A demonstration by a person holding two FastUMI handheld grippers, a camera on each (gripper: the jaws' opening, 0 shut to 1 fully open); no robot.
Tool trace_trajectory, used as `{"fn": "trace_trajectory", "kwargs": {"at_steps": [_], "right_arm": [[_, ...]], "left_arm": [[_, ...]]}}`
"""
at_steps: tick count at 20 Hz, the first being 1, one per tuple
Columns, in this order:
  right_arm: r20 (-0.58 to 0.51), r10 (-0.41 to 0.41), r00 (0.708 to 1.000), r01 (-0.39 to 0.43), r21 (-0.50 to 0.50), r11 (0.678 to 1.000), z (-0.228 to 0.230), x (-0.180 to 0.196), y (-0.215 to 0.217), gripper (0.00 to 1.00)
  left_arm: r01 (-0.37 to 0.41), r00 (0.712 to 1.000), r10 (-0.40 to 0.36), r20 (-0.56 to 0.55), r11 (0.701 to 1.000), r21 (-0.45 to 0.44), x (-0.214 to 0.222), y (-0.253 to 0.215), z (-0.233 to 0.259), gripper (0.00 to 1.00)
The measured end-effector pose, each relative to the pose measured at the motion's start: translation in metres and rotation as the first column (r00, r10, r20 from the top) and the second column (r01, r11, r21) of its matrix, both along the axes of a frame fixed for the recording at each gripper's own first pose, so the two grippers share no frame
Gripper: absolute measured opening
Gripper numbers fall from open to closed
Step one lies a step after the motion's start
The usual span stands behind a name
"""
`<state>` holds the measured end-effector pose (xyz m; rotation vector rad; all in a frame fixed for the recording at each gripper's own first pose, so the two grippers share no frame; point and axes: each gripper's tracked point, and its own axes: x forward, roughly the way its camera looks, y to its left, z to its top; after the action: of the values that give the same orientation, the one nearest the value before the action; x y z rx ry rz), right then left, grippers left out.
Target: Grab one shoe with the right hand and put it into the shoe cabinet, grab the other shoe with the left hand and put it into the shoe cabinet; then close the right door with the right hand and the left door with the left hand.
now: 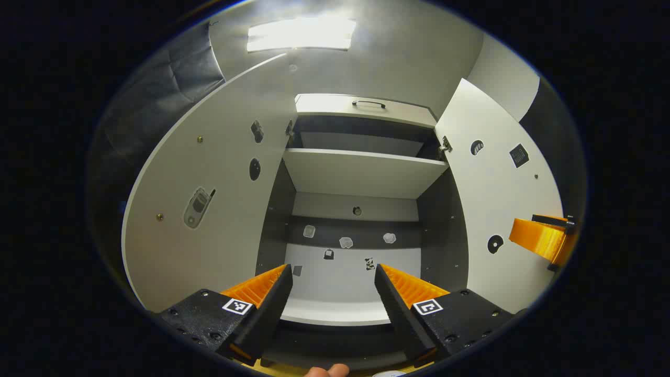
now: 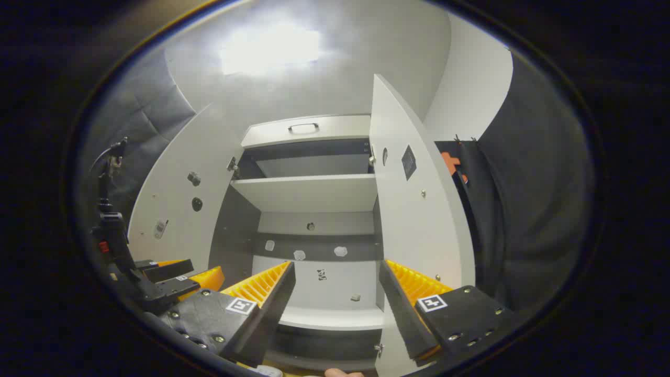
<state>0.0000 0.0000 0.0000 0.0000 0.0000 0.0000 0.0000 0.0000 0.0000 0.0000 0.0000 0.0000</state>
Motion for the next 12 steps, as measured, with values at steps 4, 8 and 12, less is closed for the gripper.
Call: {"fn": "trace_trajectory", "kwargs": {"at_steps": [4, 8, 12], "right_arm": [[0.000, -0.012, 1.000, 0.012, -0.002, 1.000, 0.009, -0.009, -0.005, 0.95], [-0.008, -0.009, 1.000, 0.009, -0.006, 1.000, 0.019, -0.019, -0.008, 0.95], [-0.012, 0.000, 1.000, 0.000, 0.002, 1.000, 0.031, -0.028, -0.007, 0.96]], "left_arm": [[0.007, 1.000, -0.007, -0.002, 1.000, 0.004, -0.004, -0.005, 0.007, 0.95], [0.004, 1.000, -0.004, 0.022, 1.000, 0.001, -0.012, -0.006, 0.025, 0.95], [0.005, 0.997, -0.005, 0.073, 1.000, -0.009, -0.025, -0.008, 0.052, 0.95]]}}
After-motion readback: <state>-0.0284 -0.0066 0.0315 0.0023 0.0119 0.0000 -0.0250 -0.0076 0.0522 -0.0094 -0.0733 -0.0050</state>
